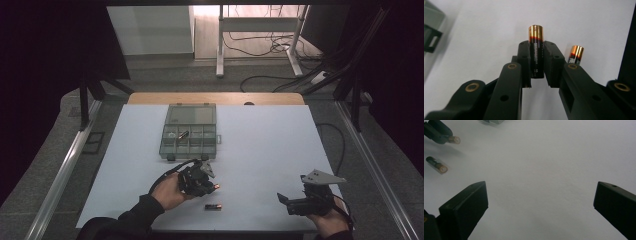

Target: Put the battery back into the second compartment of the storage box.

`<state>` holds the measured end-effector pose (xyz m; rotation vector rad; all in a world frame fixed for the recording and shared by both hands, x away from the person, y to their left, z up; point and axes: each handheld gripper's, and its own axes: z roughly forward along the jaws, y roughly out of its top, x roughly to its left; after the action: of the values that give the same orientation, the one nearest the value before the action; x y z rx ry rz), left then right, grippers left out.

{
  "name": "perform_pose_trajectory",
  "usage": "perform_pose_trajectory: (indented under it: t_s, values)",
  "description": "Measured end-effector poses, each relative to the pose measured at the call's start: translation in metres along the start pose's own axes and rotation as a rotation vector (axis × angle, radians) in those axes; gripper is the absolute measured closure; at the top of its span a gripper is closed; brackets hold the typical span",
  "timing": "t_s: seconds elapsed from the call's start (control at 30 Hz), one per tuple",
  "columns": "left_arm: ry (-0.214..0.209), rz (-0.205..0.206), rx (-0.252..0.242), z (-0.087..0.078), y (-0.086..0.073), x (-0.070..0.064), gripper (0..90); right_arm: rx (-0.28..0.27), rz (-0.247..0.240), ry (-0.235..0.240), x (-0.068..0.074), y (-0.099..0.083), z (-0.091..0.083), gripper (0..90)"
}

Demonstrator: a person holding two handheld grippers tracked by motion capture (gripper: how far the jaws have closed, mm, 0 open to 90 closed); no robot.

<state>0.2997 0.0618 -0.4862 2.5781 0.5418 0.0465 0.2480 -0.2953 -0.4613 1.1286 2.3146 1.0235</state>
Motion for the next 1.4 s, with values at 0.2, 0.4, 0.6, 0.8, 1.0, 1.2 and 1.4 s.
perform_pose_trajectory:
  t_s: [0.2, 0.4, 0.6, 0.8, 1.0, 1.2, 1.4]
  values:
    - [0.025, -0.031, -0.013, -0.008, -0.002, 0.007, 76.6, -0.001, 0.000, -0.001, 0.000, 0.000, 0.000, 0.0]
    - [0.038, -0.050, -0.024, -0.015, -0.004, 0.013, 76.6, -0.001, 0.001, -0.002, 0.000, 0.000, 0.000, 0.0]
    - [0.071, -0.078, -0.048, -0.026, -0.005, 0.021, 76.6, -0.001, 0.001, -0.002, 0.000, 0.000, 0.000, 0.0]
    - [0.100, -0.113, -0.060, -0.036, -0.006, 0.031, 76.6, 0.000, 0.003, -0.003, 0.000, 0.000, 0.000, 0.0]
    - [0.120, -0.139, -0.070, -0.041, -0.008, 0.040, 76.6, 0.002, 0.003, -0.002, 0.000, 0.000, 0.000, 0.0]
    - [0.151, -0.176, -0.086, -0.047, -0.008, 0.053, 76.5, 0.001, 0.004, -0.003, 0.000, 0.000, 0.000, 0.0]
    - [0.179, -0.204, -0.099, -0.050, -0.008, 0.063, 76.6, 0.003, 0.007, -0.003, 0.000, 0.000, 0.000, 0.0]
